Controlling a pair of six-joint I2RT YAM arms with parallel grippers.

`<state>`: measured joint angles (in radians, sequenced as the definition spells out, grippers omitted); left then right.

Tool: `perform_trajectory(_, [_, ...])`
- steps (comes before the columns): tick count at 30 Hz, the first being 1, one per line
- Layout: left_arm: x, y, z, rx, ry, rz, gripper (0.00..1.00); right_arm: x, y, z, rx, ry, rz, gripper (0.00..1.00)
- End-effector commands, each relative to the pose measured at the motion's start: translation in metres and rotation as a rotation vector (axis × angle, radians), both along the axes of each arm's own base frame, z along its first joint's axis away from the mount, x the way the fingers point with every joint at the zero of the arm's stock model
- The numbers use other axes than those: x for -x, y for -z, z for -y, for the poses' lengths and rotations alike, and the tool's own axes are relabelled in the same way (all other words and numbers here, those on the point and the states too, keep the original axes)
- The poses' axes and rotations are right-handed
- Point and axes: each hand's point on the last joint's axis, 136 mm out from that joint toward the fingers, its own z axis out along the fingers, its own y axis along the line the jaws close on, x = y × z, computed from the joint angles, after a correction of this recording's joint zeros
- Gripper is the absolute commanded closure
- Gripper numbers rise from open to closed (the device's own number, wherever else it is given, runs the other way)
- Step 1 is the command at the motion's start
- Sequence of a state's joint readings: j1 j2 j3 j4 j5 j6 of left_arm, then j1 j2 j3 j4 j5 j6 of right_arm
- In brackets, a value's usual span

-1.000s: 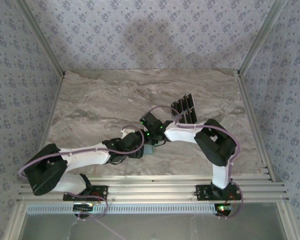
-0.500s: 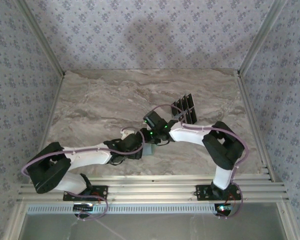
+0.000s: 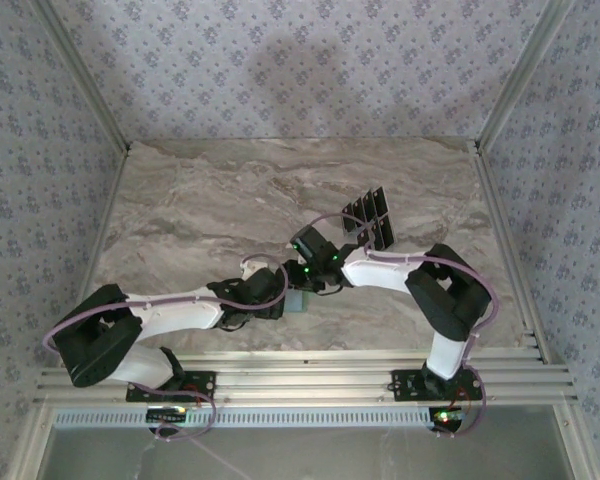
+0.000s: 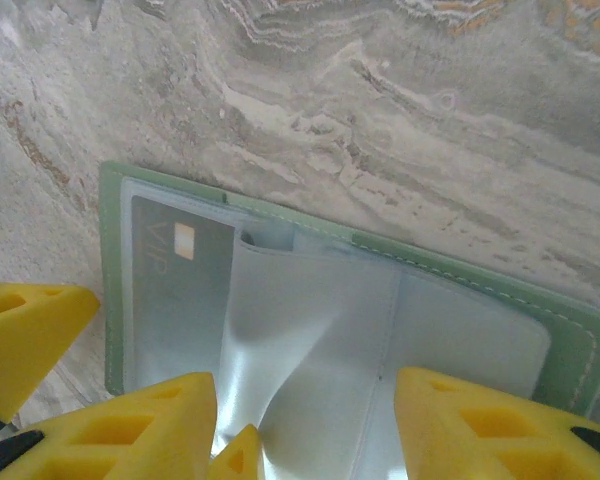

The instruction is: Put the credit cards into the card holder

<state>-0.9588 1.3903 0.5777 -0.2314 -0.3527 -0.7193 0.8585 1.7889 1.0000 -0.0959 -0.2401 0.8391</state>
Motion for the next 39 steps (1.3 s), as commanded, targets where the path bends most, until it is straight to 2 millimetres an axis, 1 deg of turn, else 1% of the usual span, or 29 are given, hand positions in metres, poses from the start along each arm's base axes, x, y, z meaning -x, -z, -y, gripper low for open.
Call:
perform_trajectory(1, [0.003,0.002,-0.007,-0.021,-0.013,0.007,0.00,0.006,0.011,0.001,0.015,0.013,-0.027,0.48])
perform_trajectory(5, [0.003,0.002,-0.007,-0.021,-0.013,0.007,0.00,0.007,0.016,0.000,0.017,0.017,-0.035,0.48])
perform_trajectory(10, [0.003,0.003,-0.008,-0.021,-0.013,0.008,0.00,0.009,0.020,-0.005,-0.006,0.010,-0.052,0.48])
perform_trajectory(15, [0.002,0.000,-0.007,-0.017,-0.012,0.014,0.00,0.008,0.017,-0.011,-0.048,0.011,-0.056,0.48])
perform_trajectory(18, [0.002,-0.009,-0.008,0.000,-0.015,0.031,0.00,0.008,0.012,-0.014,-0.064,0.010,-0.055,0.48])
perform_trajectory(21, [0.001,-0.026,-0.012,0.029,-0.030,0.066,0.00,0.008,0.005,-0.016,-0.077,0.008,-0.049,0.48])
perform_trajectory(26, [0.002,-0.057,-0.030,0.094,-0.094,0.145,0.00,0.009,-0.005,-0.023,-0.080,-0.010,-0.037,0.48])
perform_trajectory(28, [0.003,-0.064,-0.038,0.115,-0.123,0.161,0.00,0.009,-0.007,-0.028,-0.078,-0.019,-0.035,0.47])
perform_trajectory(30, [0.003,-0.069,-0.043,0.136,-0.145,0.170,0.00,0.008,-0.008,-0.033,-0.075,-0.026,-0.035,0.47])
perform_trajectory(35, [0.002,-0.073,-0.052,0.148,-0.179,0.174,0.00,0.008,-0.007,-0.048,-0.060,-0.047,-0.041,0.46])
perform_trajectory(38, [0.002,-0.074,-0.055,0.156,-0.195,0.178,0.00,0.008,-0.002,-0.057,-0.042,-0.061,-0.050,0.46])
perform_trajectory(39, [0.002,-0.075,-0.056,0.160,-0.201,0.179,0.00,0.011,0.005,-0.055,-0.024,-0.065,-0.065,0.46])
